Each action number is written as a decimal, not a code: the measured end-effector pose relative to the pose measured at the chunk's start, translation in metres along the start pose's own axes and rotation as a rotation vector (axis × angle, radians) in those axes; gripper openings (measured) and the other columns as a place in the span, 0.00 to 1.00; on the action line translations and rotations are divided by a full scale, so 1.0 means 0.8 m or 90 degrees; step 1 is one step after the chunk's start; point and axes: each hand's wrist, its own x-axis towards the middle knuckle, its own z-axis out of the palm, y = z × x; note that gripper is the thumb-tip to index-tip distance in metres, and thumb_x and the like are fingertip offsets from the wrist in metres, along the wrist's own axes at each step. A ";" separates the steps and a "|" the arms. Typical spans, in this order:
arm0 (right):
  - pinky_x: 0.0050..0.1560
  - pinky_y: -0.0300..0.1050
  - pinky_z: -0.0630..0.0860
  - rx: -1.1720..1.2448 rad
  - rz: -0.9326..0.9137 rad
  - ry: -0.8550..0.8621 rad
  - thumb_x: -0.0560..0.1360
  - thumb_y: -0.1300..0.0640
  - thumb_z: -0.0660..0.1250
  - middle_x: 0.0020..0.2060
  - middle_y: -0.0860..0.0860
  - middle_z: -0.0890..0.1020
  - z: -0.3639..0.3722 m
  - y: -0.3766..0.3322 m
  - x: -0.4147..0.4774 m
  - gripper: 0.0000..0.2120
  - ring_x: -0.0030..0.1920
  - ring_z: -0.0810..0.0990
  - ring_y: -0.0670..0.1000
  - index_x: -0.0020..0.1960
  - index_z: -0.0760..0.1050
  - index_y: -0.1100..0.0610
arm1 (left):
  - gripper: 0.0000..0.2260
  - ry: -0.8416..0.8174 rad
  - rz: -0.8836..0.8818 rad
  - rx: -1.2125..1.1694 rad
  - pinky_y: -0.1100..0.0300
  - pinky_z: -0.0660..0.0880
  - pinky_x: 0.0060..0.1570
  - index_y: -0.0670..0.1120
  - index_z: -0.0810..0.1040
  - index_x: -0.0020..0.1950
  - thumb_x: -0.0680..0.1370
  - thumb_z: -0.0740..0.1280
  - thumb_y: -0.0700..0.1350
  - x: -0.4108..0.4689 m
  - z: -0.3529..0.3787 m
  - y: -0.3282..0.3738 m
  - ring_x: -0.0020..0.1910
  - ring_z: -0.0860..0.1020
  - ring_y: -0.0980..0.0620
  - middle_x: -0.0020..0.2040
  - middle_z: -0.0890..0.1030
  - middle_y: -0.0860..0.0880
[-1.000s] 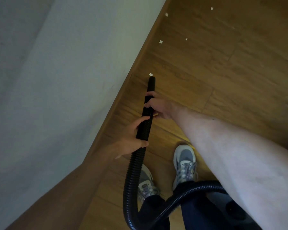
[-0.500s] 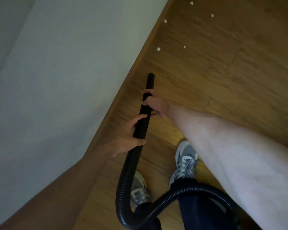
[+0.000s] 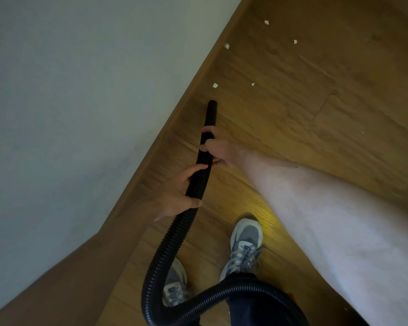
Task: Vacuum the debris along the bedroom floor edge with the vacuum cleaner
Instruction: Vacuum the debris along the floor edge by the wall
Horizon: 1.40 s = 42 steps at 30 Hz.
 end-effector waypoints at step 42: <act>0.45 0.48 0.80 0.127 0.030 0.064 0.79 0.65 0.58 0.51 0.52 0.75 -0.109 -0.045 0.022 0.24 0.49 0.77 0.52 0.68 0.67 0.42 | 0.36 -0.093 -0.064 0.030 0.65 0.77 0.33 0.61 0.62 0.75 0.75 0.70 0.33 0.075 -0.019 0.133 0.50 0.74 0.58 0.57 0.72 0.55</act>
